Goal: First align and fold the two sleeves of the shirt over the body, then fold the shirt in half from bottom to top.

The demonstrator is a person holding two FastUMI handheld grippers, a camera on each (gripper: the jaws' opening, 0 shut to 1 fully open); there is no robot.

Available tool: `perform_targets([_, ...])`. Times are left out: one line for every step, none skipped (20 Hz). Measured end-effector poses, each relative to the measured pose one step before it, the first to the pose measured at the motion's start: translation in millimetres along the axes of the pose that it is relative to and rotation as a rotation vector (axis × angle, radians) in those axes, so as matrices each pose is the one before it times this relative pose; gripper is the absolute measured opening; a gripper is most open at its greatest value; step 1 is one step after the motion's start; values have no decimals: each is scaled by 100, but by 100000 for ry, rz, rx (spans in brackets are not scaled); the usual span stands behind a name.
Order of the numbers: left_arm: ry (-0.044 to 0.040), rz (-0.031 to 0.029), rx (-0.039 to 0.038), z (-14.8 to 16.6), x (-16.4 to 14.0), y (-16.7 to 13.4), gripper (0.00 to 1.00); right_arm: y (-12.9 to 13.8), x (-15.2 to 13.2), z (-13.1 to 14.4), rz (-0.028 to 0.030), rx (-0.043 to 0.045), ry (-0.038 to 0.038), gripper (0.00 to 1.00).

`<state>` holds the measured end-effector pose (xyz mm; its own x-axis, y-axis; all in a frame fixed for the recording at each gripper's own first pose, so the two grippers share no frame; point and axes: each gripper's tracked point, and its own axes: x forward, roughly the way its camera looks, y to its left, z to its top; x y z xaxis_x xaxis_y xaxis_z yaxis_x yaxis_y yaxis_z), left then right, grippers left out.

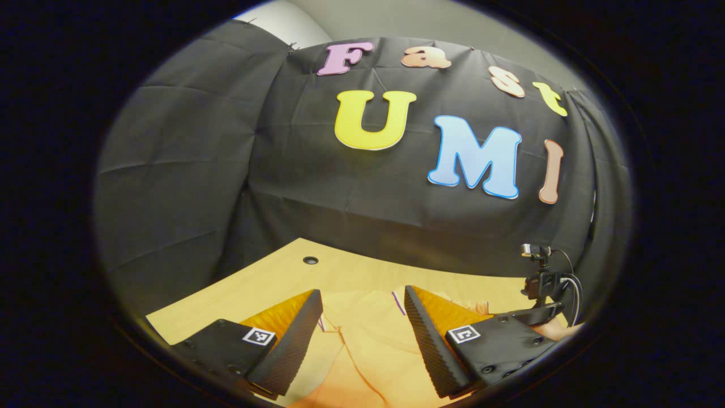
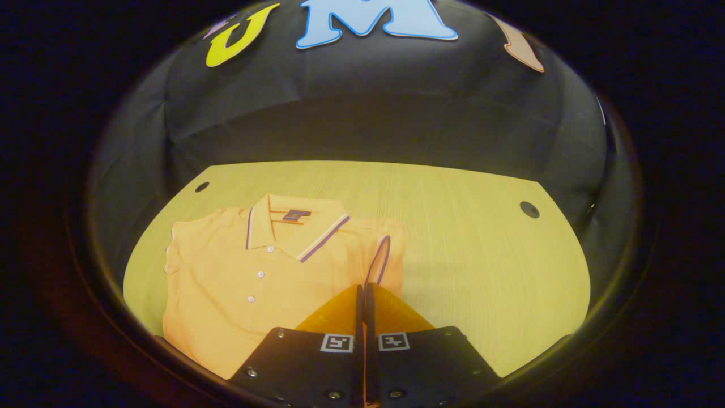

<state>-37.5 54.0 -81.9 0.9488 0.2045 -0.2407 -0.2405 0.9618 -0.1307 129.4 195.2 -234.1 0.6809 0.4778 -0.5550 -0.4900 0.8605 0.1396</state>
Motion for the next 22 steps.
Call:
perform_targets([31,72,239,-52,-23,81,94,397,112,-331,552,-1007,327,2])
perform_targets([-118,-28,620,-49,22,120,94,301,6,-86,562,-699,640,4])
perform_targets([-90,-122,810,93,68,49,94,177,82,-274,-138,-601,515,4])
perform_targets([-93,-267,825,77,102,146,93,93,38,-74,-227,-471,607,5])
perform_targets([-94,-435,714,56,113,86,94,146,93,-98,60,-146,485,6])
perform_targets([-71,-835,659,70,96,93,94,153,-64,-176,-98,-33,328,6])
perform_targets([50,-1011,679,82,93,55,94,323,-35,-87,554,323,-11,6])
perform_targets([75,-1210,707,-80,176,-78,94,206,-114,66,229,403,-23,8])
perform_targets([73,-1457,634,-13,158,39,94,404,-48,-153,496,130,-43,14])
perform_targets([248,-1692,560,43,328,-39,94,-24,-226,79,-1203,-309,-151,25])
perform_targets([415,-1905,493,-123,366,-53,94,358,-383,-81,-210,-45,-310,26])
perform_targets([406,-2027,547,-144,468,-42,94,137,-298,40,-1027,36,-450,31])
perform_targets([470,-1968,569,-222,408,61,94,289,-657,-37,-146,141,-563,32])
perform_targets([541,-2061,400,-281,420,-20,94,324,-449,-37,-486,129,-352,50])
perform_targets([655,-2227,349,-258,661,119,94,112,-564,-47,-983,106,-717,59])
perform_targets([718,-2084,454,-248,662,65,94,343,-695,188,-489,581,-1003,67])
perform_targets([1020,-1877,404,-642,719,74,94,171,-860,113,-931,446,-1223,72])
perform_targets([866,-1771,180,-418,706,178,94,155,-892,302,-1279,98,-1705,82])
perform_targets([546,-1298,65,-407,908,159,94,36,-836,367,-1728,-632,-1931,92])
perform_targets([605,-742,109,-271,902,219,94,-72,-838,501,-2058,-1015,-2057,98])
perform_targets([805,-39,-49,-355,922,439,94,-69,-936,352,-1802,-898,-2022,98])
perform_targets([623,349,-338,-200,1070,399,94,4,-941,540,-976,-602,-1973,98])
